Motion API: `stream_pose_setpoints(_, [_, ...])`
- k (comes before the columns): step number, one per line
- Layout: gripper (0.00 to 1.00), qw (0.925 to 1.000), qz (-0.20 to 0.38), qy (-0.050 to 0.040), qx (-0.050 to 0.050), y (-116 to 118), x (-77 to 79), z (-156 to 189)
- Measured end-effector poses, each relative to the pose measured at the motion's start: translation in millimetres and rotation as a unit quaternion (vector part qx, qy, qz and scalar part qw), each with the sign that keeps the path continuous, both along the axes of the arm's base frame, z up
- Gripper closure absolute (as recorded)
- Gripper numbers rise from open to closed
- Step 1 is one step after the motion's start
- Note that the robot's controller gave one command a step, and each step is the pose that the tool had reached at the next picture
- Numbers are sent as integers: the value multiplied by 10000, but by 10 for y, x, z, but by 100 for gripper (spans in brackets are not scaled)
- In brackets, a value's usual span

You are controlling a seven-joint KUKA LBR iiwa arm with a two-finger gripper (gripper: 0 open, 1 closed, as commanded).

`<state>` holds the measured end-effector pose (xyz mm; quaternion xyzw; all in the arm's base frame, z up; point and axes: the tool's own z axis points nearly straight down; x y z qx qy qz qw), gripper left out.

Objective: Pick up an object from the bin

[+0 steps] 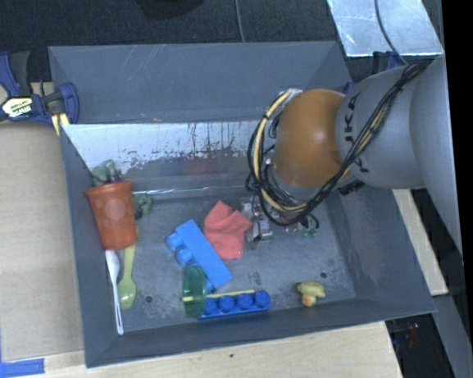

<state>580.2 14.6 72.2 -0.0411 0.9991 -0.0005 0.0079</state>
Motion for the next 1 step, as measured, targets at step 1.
stream_pose_setpoints(1, [100,10000,3,-1,0,0,0,2])
